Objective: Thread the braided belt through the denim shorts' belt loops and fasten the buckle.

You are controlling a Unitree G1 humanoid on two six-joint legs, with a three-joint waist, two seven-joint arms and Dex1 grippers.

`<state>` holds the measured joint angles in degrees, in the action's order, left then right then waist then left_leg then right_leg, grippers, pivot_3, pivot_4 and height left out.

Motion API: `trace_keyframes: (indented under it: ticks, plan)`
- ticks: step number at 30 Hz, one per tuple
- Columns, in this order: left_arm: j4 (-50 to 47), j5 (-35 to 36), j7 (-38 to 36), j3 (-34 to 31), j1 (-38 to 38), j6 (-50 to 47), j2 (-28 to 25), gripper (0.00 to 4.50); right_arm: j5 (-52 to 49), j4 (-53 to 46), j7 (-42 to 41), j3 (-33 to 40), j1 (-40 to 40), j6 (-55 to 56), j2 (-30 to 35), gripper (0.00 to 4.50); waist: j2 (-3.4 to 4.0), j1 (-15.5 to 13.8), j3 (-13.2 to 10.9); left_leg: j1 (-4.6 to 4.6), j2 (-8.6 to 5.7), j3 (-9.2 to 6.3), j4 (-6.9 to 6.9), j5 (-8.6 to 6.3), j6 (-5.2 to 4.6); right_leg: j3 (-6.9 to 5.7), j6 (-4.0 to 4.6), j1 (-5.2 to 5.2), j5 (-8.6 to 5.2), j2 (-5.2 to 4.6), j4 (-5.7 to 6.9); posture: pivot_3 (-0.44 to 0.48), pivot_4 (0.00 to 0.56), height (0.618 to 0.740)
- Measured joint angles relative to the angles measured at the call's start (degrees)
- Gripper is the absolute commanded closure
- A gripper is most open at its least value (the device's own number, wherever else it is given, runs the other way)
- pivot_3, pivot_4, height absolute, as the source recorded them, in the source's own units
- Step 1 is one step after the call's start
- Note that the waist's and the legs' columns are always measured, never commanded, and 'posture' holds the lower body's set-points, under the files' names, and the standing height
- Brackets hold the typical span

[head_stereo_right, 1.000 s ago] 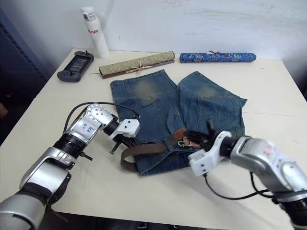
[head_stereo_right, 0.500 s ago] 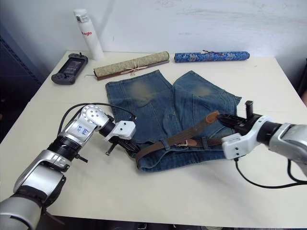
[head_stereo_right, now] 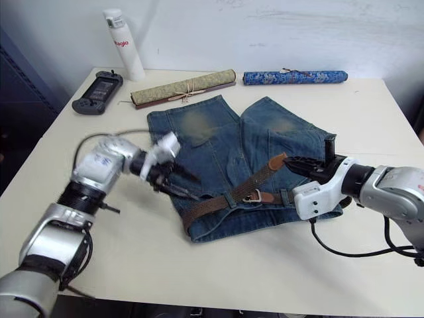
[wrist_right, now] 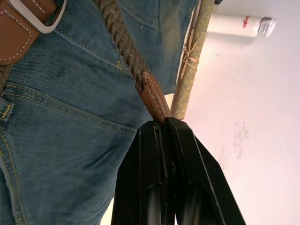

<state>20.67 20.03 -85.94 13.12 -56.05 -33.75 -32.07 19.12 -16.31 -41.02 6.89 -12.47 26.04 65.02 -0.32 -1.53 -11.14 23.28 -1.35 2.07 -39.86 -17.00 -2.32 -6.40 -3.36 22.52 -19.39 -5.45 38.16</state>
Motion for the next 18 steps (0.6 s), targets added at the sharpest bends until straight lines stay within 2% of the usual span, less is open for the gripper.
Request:
trace_keyframes:
  ticks: [2,5,8,12,18]
  plan:
    - [-3.6,2.73,0.29,-2.39,-2.59,-2.8,0.9,0.04,-0.7,-0.44,-1.06,-0.22,-0.12,-1.86,-0.28,4.5,0.0,0.03,0.0,-0.03,0.0,0.0,0.0,-0.01,-0.01,0.0,0.0,-0.05,0.0,0.0,-0.04,0.0,0.15,0.686]
    - [-10.77,4.47,6.75,-3.41,-2.11,-5.67,7.06,0.04,-1.88,-1.4,-2.94,-0.78,-0.35,-5.27,-0.77,4.5,0.02,-0.02,0.01,-0.09,0.0,0.0,0.02,-0.01,-0.02,0.01,-0.02,-0.1,0.01,0.0,-0.06,0.0,0.15,0.686]
    - [-15.53,-0.65,15.58,2.65,1.19,-3.77,12.64,0.04,-2.75,-1.86,-4.53,-1.28,-0.56,-8.43,-0.8,4.5,0.02,0.01,0.01,-0.09,0.0,0.03,0.01,-0.01,-0.02,0.03,-0.04,-0.09,0.02,0.0,-0.02,0.0,0.15,0.686]
    - [-15.69,-9.28,25.59,9.64,4.16,0.85,17.18,0.04,-5.56,-2.69,-7.75,-1.57,0.11,-16.51,-1.52,4.5,0.01,0.15,0.01,-0.11,0.03,0.09,0.05,-0.01,-0.02,0.07,-0.03,-0.04,0.02,0.04,0.03,0.0,0.15,0.686]
    - [-12.83,-17.35,36.36,12.22,4.55,5.54,21.13,0.04,-10.1,-7.59,-11.87,-1.37,0.47,-27.88,-1.92,4.5,0.02,0.0,0.01,-0.11,0.03,0.08,0.05,-0.02,-0.02,0.07,-0.04,-0.05,0.02,0.03,-0.02,0.0,0.15,0.686]
